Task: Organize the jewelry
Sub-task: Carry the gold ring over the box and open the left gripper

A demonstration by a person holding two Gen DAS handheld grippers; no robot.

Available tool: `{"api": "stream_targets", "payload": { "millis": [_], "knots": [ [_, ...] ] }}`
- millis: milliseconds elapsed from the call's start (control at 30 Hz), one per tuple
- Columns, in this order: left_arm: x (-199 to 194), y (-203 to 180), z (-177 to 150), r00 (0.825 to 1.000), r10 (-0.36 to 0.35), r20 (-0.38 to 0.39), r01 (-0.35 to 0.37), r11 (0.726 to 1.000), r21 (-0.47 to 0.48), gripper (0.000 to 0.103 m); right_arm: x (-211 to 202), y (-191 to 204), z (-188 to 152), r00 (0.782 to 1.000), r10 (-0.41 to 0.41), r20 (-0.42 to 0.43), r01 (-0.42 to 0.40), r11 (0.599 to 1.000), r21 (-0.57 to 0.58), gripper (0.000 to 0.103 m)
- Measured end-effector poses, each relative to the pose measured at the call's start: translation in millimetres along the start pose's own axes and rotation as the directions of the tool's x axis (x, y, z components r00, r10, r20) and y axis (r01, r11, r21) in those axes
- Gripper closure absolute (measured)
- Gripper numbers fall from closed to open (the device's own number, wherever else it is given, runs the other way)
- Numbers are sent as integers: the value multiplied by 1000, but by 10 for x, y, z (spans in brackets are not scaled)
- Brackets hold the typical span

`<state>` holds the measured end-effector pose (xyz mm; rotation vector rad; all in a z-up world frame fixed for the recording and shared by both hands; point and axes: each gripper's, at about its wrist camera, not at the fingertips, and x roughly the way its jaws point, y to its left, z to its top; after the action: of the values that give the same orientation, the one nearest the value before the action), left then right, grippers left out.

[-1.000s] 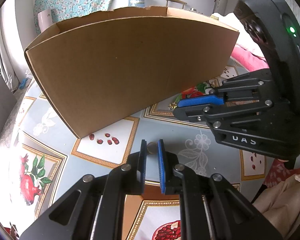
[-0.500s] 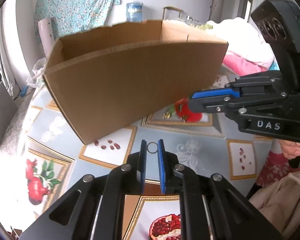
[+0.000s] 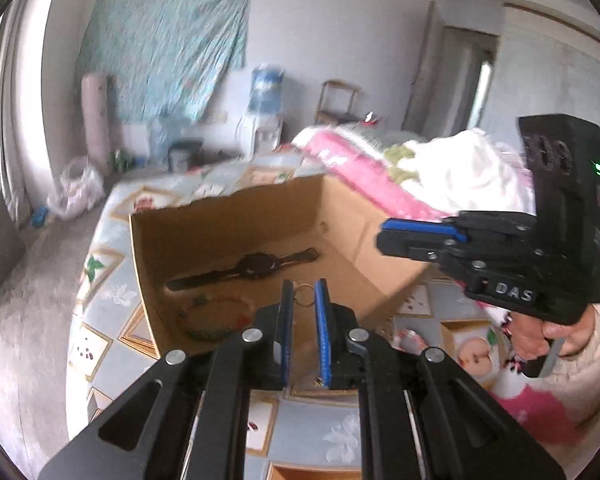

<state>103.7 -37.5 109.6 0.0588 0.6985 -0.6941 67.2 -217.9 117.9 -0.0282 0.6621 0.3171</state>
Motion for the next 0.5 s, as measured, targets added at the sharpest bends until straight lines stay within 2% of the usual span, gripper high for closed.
{"api": "stream_targets", "payload": {
  "millis": [67, 167, 233, 500],
  "knots": [
    [253, 80, 106, 998, -10, -66, 6, 999, -53, 93, 168, -123, 23, 999, -23, -40, 24, 1000, 12, 94],
    [600, 116, 192, 987, -63, -149, 42, 990, -135, 93, 476, -343, -5, 990, -32, -135, 41, 997, 64, 94],
    [812, 116, 248, 979, -63, -196, 32, 987, -159, 93, 612, -420, -39, 984, -33, -177, 49, 995, 84, 94],
    [1320, 40, 370, 953, -66, -296, 1, 977, -215, 92, 785, -610, -76, 969, -54, -240, 80, 992, 102, 94]
  ]
}}
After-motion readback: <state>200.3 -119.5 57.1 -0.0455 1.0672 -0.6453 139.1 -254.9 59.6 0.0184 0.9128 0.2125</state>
